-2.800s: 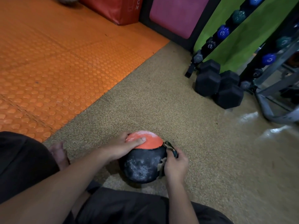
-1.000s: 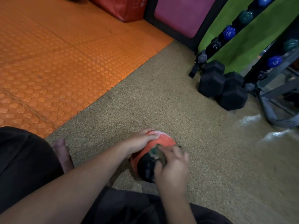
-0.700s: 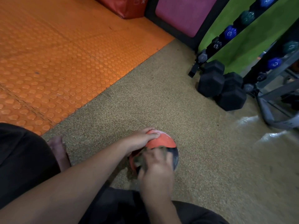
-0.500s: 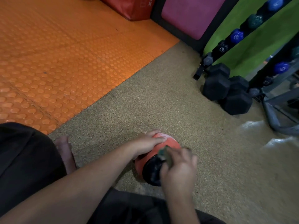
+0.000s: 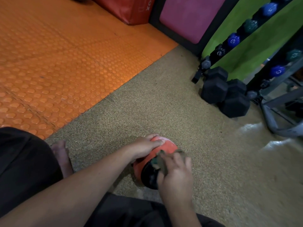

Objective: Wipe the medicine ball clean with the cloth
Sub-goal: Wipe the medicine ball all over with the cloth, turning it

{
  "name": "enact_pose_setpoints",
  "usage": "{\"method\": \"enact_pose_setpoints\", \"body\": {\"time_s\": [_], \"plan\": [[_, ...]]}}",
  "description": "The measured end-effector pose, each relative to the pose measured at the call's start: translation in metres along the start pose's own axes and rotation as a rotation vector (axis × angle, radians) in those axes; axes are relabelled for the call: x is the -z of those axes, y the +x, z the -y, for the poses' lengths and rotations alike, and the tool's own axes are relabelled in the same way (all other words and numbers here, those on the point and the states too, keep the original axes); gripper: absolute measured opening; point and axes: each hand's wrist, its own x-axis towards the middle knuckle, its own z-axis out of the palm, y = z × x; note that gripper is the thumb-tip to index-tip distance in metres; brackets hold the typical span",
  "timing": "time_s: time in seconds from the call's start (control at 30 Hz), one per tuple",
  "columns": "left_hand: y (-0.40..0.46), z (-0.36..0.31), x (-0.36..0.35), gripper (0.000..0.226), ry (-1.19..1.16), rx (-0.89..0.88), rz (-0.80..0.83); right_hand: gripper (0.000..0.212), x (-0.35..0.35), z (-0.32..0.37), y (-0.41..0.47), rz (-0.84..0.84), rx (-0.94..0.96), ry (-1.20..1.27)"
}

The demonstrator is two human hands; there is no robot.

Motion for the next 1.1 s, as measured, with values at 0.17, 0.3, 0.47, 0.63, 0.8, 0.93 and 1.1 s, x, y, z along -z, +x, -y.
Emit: {"method": "enact_pose_setpoints", "body": {"time_s": [0.17,0.3,0.47,0.63,0.8,0.93,1.1], "plan": [[-0.002,-0.003,-0.001,0.067,0.009,0.029,-0.008,0.021,-0.003,-0.044,0.018,-0.164,-0.611,0.404],[-0.001,-0.001,0.0,0.057,-0.041,-0.003,-0.022,0.039,-0.005,-0.006,0.002,-0.135,-0.283,0.196],[0.0,0.003,0.003,0.074,-0.066,-0.032,-0.003,0.043,0.003,0.018,0.001,-0.002,0.115,-0.008],[-0.005,0.004,0.013,0.062,-0.055,-0.035,0.089,0.033,-0.001,-0.023,0.012,-0.085,-0.23,0.345],[-0.011,0.015,0.037,0.069,-0.054,-0.025,0.219,0.008,-0.016,-0.054,0.03,-0.003,-0.661,0.547],[-0.011,0.02,0.046,0.074,-0.131,-0.002,0.26,0.009,-0.029,-0.056,0.03,-0.019,-0.788,0.546],[-0.009,0.025,0.048,0.082,-0.21,-0.007,0.275,0.031,-0.01,-0.011,0.008,-0.152,-0.317,0.361]]}}
